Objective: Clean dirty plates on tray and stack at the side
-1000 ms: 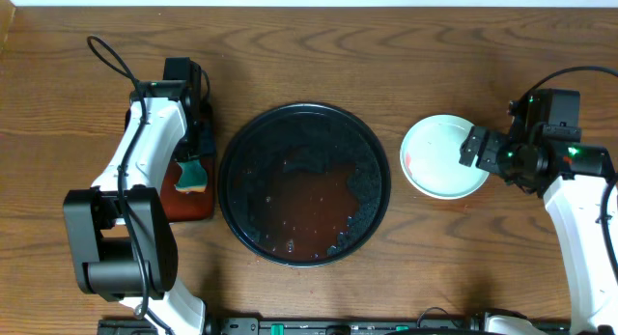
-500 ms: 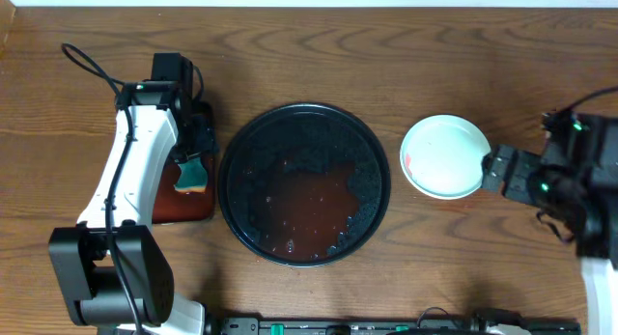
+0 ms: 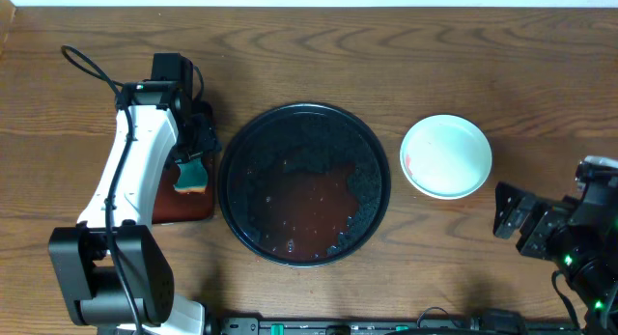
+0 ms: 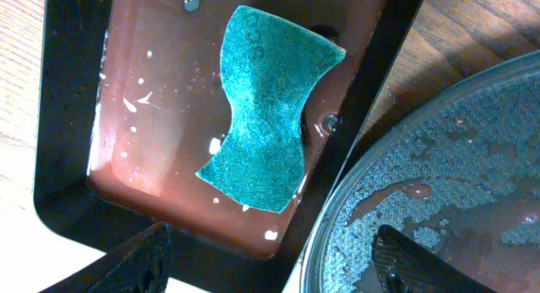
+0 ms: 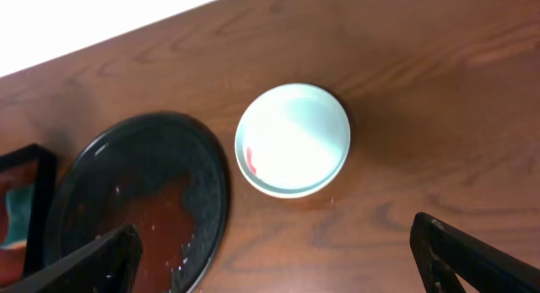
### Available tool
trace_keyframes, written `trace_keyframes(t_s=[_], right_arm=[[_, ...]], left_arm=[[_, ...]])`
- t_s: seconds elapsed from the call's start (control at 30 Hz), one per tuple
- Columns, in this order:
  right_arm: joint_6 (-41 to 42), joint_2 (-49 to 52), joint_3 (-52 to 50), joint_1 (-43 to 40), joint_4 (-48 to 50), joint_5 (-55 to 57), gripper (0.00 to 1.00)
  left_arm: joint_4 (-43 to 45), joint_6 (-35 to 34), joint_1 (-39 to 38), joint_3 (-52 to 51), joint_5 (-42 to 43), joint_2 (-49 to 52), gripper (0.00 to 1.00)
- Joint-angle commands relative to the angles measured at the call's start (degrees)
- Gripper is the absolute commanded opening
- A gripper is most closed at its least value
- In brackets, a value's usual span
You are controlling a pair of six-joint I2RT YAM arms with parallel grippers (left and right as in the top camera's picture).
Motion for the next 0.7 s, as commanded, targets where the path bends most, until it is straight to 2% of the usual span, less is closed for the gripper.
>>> trace_keyframes(t_s=[0.0, 0.13, 0.27, 0.5, 0.67], right_arm=[[0.26, -0.22, 0.61, 0.50, -1.90, 2.23, 0.99], [-0.24, -1.36, -1.90, 0.33, 2.51, 2.99, 0.99], [-0.68, -5.66, -9.66, 0.35, 14.58, 3.08, 0.99], [-0.57, -18.58, -34.49, 0.55, 43.04, 1.16, 0.99], [-0.59, -28.24, -51.12, 2.54, 58.93, 2.10, 0.99]], left_arm=[[-0.17, -0.57, 0.09, 1.07, -0.09, 0.13, 0.76], [-0.17, -0.57, 0.09, 1.07, -0.11, 0.13, 0.76], [-0.20, -0.57, 0.09, 1.07, -0.09, 0.13, 0.76], [-0.17, -0.57, 0.09, 1.07, -0.09, 0.13, 0.76], [-0.17, -0.57, 0.09, 1.07, -0.09, 0.13, 0.76]])
